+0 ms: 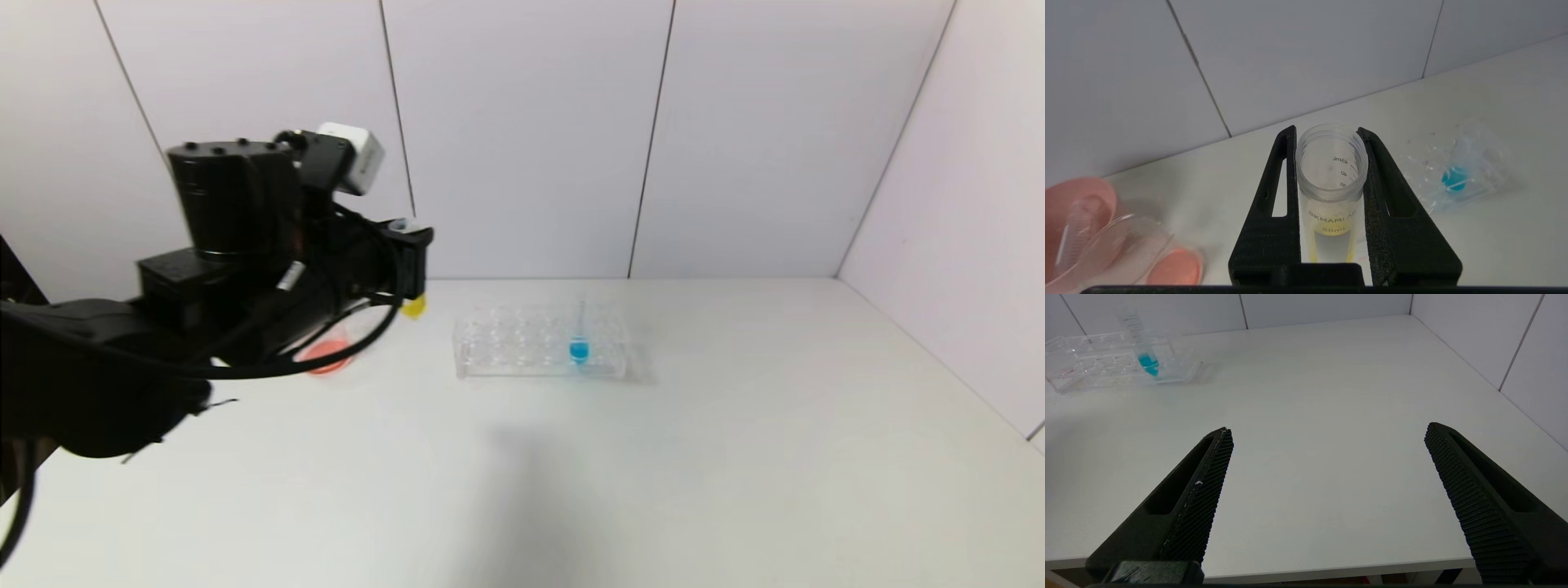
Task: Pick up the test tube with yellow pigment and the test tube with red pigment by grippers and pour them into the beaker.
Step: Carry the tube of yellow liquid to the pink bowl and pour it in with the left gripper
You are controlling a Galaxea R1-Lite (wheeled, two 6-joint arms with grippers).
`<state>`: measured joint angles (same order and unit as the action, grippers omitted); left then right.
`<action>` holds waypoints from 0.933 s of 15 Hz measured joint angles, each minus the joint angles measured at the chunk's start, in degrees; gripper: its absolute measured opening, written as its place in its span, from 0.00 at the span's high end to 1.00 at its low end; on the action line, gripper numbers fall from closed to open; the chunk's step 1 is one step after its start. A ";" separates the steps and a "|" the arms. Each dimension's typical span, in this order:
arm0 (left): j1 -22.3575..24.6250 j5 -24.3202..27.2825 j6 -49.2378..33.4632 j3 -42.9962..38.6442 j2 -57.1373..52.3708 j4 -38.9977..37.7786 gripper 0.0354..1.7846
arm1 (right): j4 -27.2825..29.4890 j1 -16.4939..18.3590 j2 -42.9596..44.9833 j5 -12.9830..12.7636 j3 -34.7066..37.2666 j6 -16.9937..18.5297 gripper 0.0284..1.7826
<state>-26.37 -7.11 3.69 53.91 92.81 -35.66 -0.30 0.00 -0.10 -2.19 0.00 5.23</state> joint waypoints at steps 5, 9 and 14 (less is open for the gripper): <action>19.15 20.60 2.15 -2.67 -11.74 16.97 0.76 | 0.00 0.00 0.00 0.02 0.00 0.00 0.04; 31.71 32.44 10.02 -2.54 -12.32 21.31 0.76 | -0.02 0.00 0.00 -0.01 0.00 0.02 0.04; 37.44 35.07 17.82 3.97 -4.13 25.00 0.76 | 0.00 0.00 0.00 0.00 0.00 0.00 0.04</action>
<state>11.07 27.97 21.52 57.88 88.67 -10.65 -0.30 0.00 -0.10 -2.19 0.00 5.23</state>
